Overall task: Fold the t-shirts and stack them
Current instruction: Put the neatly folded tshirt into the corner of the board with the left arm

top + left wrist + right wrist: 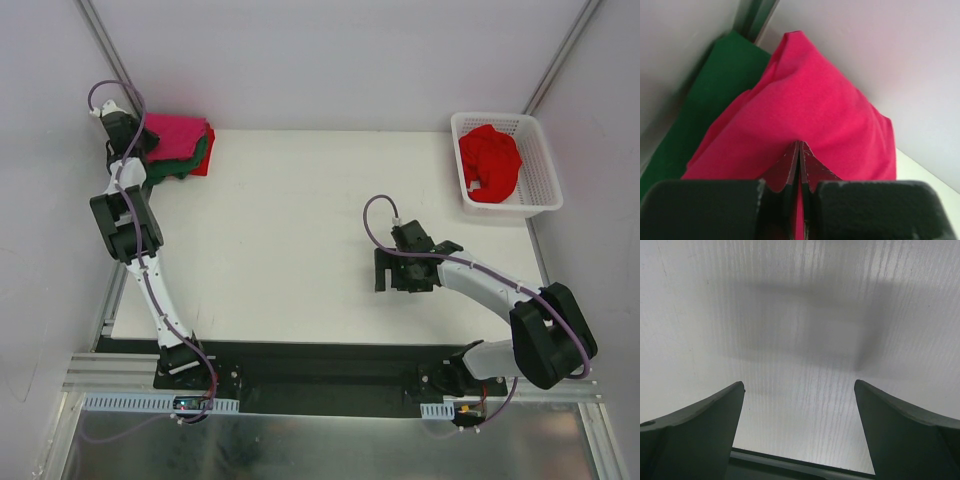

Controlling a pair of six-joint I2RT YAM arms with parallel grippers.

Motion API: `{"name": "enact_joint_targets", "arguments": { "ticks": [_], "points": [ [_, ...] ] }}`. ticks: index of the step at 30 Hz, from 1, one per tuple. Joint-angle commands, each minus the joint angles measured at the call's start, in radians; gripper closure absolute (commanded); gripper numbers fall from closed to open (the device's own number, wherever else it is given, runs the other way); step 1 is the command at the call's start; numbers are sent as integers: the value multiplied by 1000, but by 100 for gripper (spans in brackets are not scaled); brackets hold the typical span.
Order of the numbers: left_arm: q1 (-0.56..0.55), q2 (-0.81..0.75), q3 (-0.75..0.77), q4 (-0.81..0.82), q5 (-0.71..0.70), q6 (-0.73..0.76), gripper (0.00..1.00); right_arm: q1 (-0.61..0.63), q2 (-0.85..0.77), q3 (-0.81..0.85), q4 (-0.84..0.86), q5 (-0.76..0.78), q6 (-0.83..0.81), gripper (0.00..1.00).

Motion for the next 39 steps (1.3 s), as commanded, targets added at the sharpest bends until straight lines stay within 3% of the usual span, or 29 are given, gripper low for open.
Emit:
{"name": "enact_joint_targets", "arguments": {
  "ticks": [1, 11, 25, 39],
  "points": [
    [12, 25, -24, -22, 2, -2, 100, 5, -1, 42, -4, -7, 6, 4],
    [21, 35, -35, -53, 38, -23, 100, 9, -22, 46, -26, 3, 6, 4],
    [18, -132, -61, 2, 130, -67, 100, 30, -56, 50, -34, 12, 23, 4],
    [-57, -175, -219, 88, 160, -101, 100, 41, -65, 50, -43, 29, 26, 4]
  ]
}}
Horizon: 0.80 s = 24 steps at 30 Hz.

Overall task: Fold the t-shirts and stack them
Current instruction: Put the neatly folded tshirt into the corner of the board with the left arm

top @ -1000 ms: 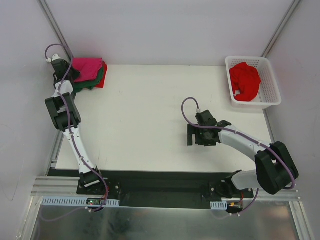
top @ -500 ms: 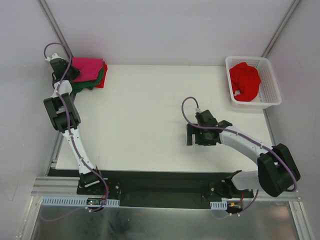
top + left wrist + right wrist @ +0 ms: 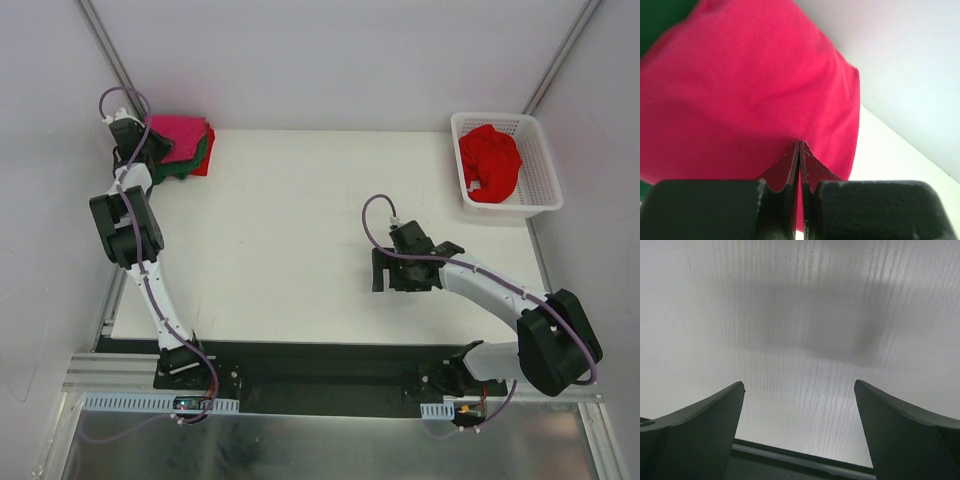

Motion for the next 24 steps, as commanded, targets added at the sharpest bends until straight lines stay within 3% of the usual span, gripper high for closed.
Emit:
{"name": "enact_joint_targets", "arguments": {
  "ticks": [1, 24],
  "points": [
    [-43, -47, -23, 51, 32, -16, 100, 7, -24, 34, -18, 20, 11, 4],
    [-81, -56, -89, -25, -10, -33, 100, 8, -39, 22, -11, 28, 10, 4]
  ]
}}
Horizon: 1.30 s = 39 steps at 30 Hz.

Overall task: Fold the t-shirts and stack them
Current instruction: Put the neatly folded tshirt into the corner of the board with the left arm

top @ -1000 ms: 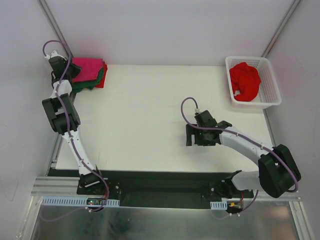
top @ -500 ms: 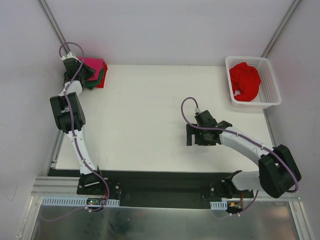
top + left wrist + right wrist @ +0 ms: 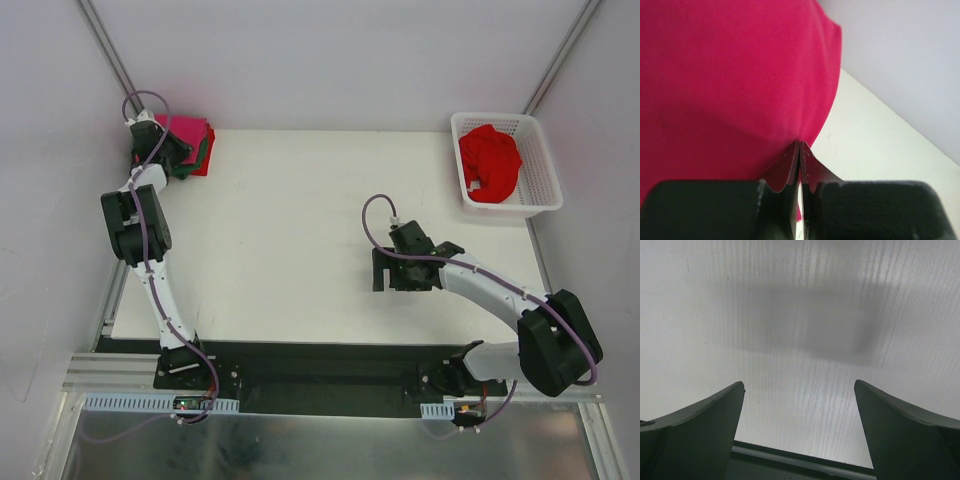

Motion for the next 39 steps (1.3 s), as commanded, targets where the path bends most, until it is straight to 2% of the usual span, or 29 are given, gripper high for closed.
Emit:
{"name": "enact_joint_targets", "arguments": {
  "ticks": [1, 12, 20, 23, 25, 26, 29, 30, 32, 33, 39],
  "points": [
    [4, -53, -48, -27, -8, -25, 100, 6, -43, 22, -11, 15, 9, 4],
    [-3, -108, -38, -30, 13, -4, 100, 6, -119, -15, -29, 32, 8, 4],
    [-43, -284, 30, -156, 17, 82, 100, 12, -171, -23, -23, 36, 14, 4],
    [-52, -396, -42, -186, -3, 53, 95, 10, -180, -18, -20, 43, 0, 4],
    [-66, -485, -106, -199, -23, 71, 87, 12, -183, -12, -13, 40, -9, 4],
    [-80, -513, -125, -206, -39, 76, 75, 12, -185, -9, -14, 40, -12, 4],
    [-89, -626, -212, -235, -52, 70, 53, 12, -200, -10, -11, 33, -26, 4],
    [-89, -679, -234, -242, -56, 65, 37, 12, -203, -12, -7, 30, -29, 4],
    [-92, -735, -292, -251, -60, 67, 18, 13, -218, -23, 1, 21, -34, 4],
    [-91, -779, -308, -281, -60, 79, 1, 13, -224, -24, 4, 21, -35, 4],
    [-100, -942, -349, -455, -51, 114, 1, 18, -286, -50, -6, 18, -55, 4]
  ]
}}
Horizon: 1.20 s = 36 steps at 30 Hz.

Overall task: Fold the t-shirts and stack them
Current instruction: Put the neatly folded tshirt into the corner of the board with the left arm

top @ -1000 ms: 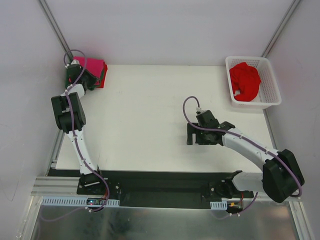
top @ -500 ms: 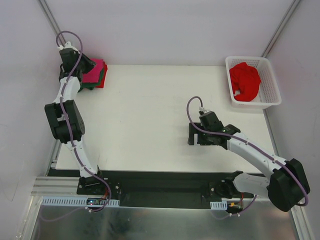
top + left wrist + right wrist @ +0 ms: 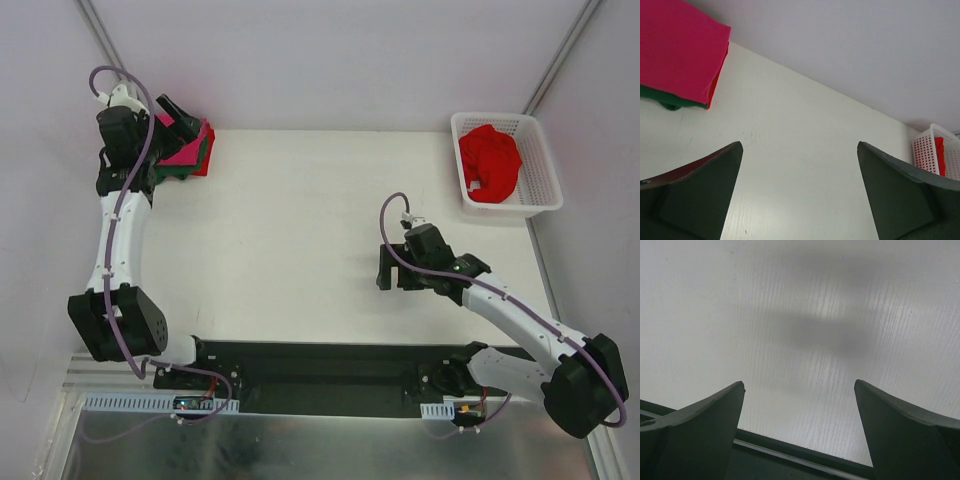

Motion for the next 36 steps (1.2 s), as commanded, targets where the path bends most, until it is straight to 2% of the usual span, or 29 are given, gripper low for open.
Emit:
{"name": "enact_joint_targets", "arguments": {
  "ticks": [1, 7, 13, 16, 21, 36],
  "points": [
    [-24, -135, -52, -140, -5, 45, 1, 7, -60, -21, -1, 2, -32, 4],
    [-124, -313, -222, -190, -37, 130, 1, 16, -82, -5, -36, 35, -49, 4],
    [-146, -457, -436, -224, -25, 202, 1, 24, -85, 18, -78, 88, -60, 4],
    [-146, -491, -487, -261, -43, 271, 1, 24, -93, 32, -95, 93, -59, 4],
    [-146, -508, -545, -270, -41, 323, 1, 24, -76, 59, -118, 93, -54, 4],
    [-147, -526, -582, -266, 19, 323, 1, 44, -60, 102, -168, 176, -14, 4]
  ]
}}
